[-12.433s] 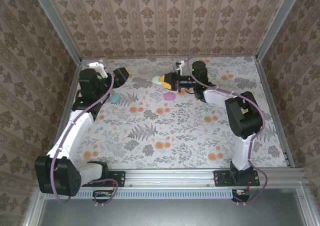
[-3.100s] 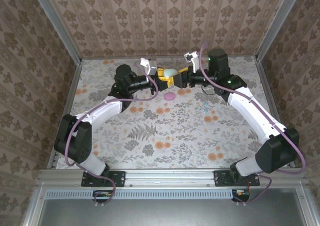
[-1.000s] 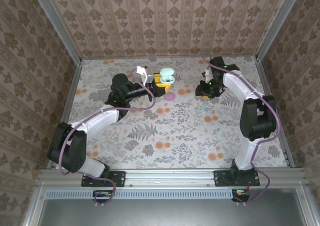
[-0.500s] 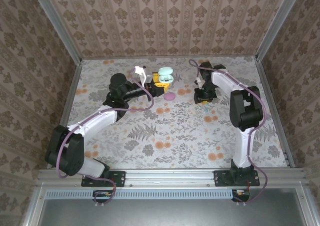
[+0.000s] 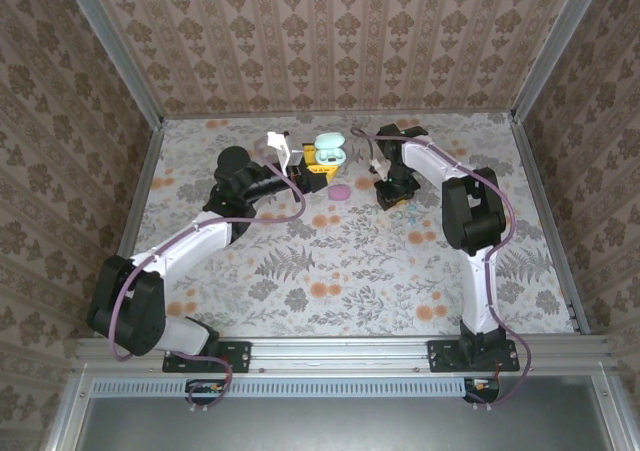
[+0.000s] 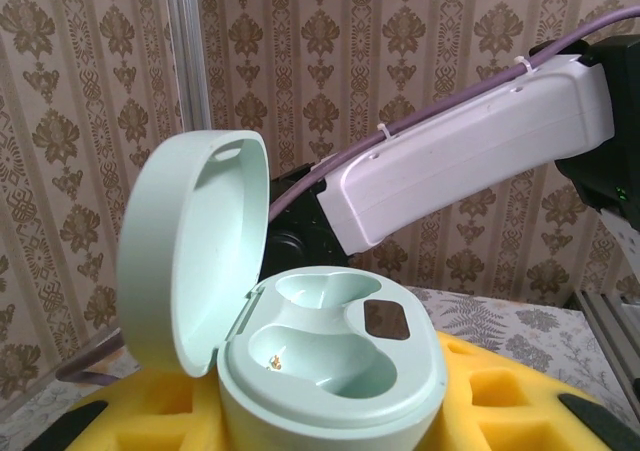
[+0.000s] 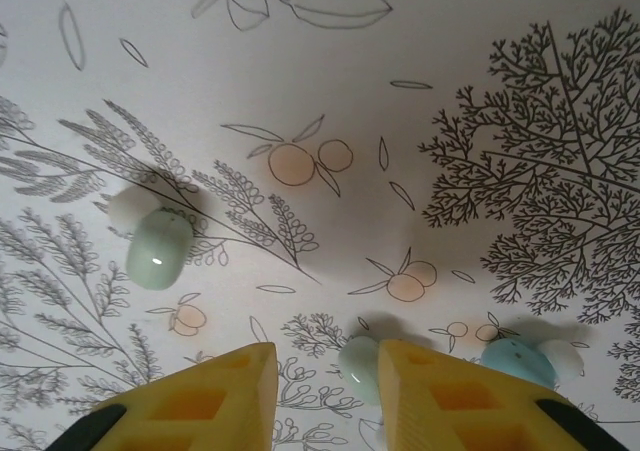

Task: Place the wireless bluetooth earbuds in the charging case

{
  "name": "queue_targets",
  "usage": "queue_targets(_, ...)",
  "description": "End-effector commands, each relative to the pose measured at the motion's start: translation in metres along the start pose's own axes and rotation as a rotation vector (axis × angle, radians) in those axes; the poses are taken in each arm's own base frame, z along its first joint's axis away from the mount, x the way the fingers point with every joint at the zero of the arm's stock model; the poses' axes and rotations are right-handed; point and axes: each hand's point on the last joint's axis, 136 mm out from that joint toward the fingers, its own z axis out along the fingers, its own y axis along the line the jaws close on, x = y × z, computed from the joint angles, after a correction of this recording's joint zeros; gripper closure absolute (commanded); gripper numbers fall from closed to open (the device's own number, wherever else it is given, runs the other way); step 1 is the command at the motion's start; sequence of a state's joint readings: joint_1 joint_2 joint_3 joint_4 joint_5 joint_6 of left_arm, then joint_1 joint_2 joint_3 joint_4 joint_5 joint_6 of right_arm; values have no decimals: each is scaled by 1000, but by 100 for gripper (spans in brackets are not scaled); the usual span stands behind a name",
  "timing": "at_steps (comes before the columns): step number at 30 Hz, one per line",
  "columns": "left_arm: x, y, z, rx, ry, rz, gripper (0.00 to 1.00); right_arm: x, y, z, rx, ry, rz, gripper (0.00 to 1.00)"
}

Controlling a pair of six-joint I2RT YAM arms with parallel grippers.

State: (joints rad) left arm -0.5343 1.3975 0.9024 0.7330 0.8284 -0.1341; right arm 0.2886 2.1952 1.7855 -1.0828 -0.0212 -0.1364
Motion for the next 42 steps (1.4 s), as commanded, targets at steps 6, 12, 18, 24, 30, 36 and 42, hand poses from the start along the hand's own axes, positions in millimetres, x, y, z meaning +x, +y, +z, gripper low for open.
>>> queue_targets(6, -8, -2, -4, -5, -16, 34, 74, 10, -9, 6, 37, 75, -53, 65)
queue_targets(12, -8, -2, -4, -6, -16, 33, 74, 10, -9, 13, 33, 92, -58, 66)
queue_targets(18, -8, -1, -4, -7, -14, 30, 74, 12, -10, 16, 36, 102, -60, 67)
queue_targets(24, -8, -1, -4, -8, -14, 31, 74, 15, -11, 20, 42, 116, -60, 67)
queue_targets(30, -7, 0, -3, -10, -9, 31, 74, 20, -9, 21, 32, 135, -61, 67)
queue_targets(36, -6, 1, -2, -11, -3, 27, 74, 24, -2, 15, -3, 133, -54, 65)
queue_targets(42, -6, 1, -2, -9, -3, 27, 74, 25, -7, 16, 18, 128, -49, 67)
